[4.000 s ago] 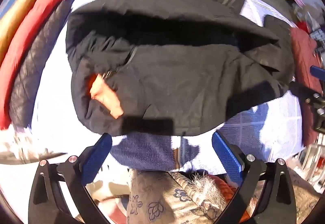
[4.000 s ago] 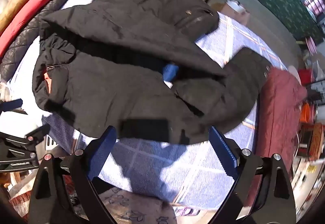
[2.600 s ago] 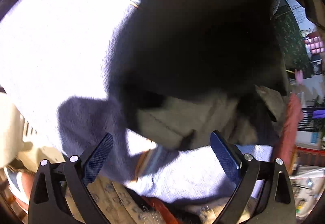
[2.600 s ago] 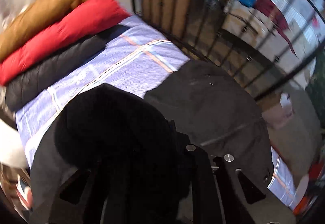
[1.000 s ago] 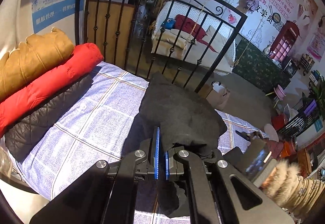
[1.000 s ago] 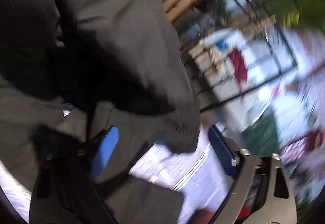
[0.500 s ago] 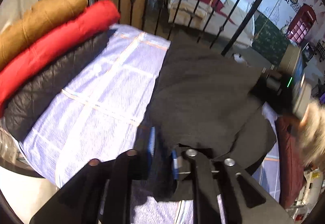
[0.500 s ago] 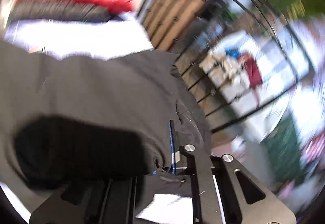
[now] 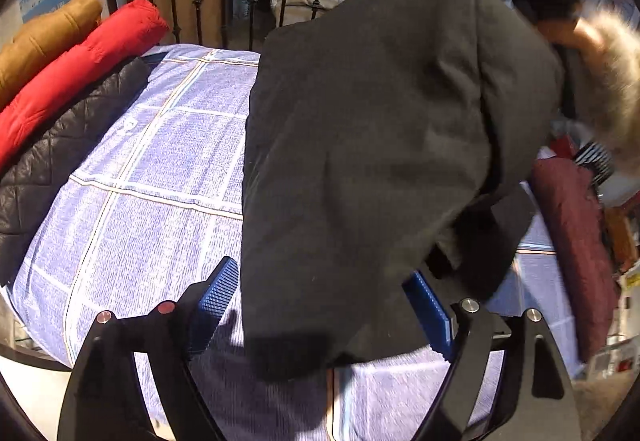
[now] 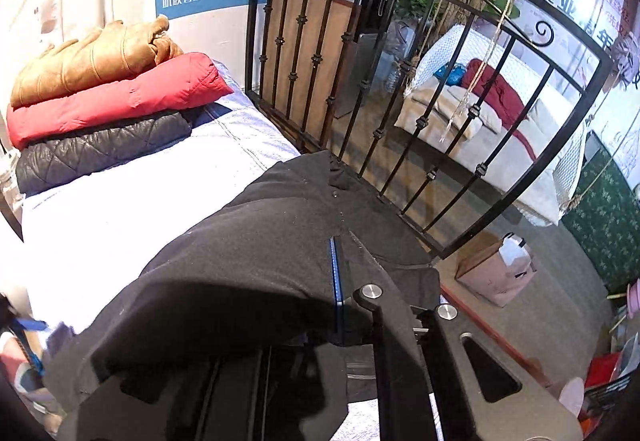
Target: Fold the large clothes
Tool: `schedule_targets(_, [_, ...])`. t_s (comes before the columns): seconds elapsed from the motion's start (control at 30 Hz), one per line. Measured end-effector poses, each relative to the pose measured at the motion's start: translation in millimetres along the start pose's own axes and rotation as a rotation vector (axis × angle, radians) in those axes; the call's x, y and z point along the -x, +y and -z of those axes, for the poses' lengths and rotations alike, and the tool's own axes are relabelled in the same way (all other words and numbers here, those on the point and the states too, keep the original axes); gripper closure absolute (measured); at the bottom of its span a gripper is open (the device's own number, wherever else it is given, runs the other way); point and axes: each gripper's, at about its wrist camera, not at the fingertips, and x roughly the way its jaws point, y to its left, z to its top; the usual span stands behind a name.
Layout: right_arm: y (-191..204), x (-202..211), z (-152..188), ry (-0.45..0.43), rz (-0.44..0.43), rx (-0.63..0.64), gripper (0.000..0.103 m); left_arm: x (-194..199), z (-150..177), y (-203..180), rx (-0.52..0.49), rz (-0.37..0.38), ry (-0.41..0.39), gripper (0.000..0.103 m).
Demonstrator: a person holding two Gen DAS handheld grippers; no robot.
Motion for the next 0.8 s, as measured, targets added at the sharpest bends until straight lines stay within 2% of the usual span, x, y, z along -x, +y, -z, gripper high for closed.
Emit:
schedule_targets(0.1, [-3,2,2,0.01,0.0,-0.015,0.094,-30,4,-18,-0.04,-0.05,0.072,0.023])
schedule_targets(0.17, [-6,9,6,0.012,-0.001,-0.033,0.094,-34,8,-26,-0.062,-0.116,0.061,0.024])
schedule_targets(0.23, [-9,24,11,-0.006,-0.006,-0.051,0.094,-39,7,-25,-0.084,-0.205,0.069,0.053])
schedule_targets(0.27, [-9,38,14,-0.026,-0.01,-0.062,0.094,-40,3,-20,-0.066,-0.211,0.077,0.077])
schedule_targets(0.3, [-8,48,18,-0.036,-0.013,-0.064,0.094,-35,-3,-10,-0.016,-0.182,0.071,0.094])
schedule_targets(0.33, [-6,56,21,-0.045,-0.013,-0.063,0.095,-27,-12,2,0.039,-0.154,0.06,0.097])
schedule_targets(0.43, [-5,95,32,-0.084,-0.006,-0.089,0.095,17,-39,27,0.135,-0.109,-0.025,0.099])
schedule_targets(0.5, [-14,130,36,-0.129,0.005,-0.143,0.096,66,-61,45,0.187,-0.042,-0.118,0.1])
schedule_targets(0.57, [-27,172,36,-0.192,0.008,-0.201,0.096,113,-81,51,0.183,0.037,-0.198,0.1])
schedule_targets(0.7, [-38,270,32,-0.342,0.068,-0.202,0.096,213,-115,16,-0.03,0.026,-0.389,0.1])
schedule_targets(0.8, [-43,356,33,-0.486,0.103,-0.197,0.096,296,-132,-2,-0.111,0.07,-0.532,0.1])
